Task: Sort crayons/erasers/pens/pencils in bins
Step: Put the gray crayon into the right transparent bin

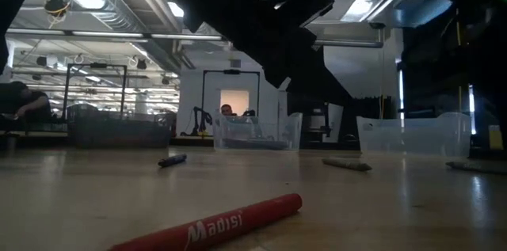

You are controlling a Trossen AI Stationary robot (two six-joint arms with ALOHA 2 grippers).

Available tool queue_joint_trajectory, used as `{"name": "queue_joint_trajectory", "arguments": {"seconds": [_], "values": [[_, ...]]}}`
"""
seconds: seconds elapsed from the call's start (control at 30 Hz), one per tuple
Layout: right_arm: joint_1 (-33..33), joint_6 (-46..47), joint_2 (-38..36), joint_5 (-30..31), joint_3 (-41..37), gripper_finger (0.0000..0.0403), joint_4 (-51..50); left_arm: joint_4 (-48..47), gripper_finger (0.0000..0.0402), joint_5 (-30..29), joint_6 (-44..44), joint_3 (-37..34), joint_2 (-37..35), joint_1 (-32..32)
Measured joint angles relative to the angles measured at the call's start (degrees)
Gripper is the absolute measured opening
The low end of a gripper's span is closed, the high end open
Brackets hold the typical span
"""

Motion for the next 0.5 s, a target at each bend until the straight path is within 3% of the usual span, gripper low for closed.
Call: {"name": "queue_joint_trajectory", "arguments": {"seconds": [0.17, 0.5], "values": [[1.52, 1.15, 2.63, 3.18, 0.03, 0.0179, 0.75, 0.09, 0.0135, -0.16, 0.00, 0.00, 0.00, 0.00], [3.20, -0.47, 4.39, 6.92, 0.17, 0.0070, -0.34, 2.95, 0.0135, -0.14, -3.85, -0.02, -0.02, 0.37]]}}
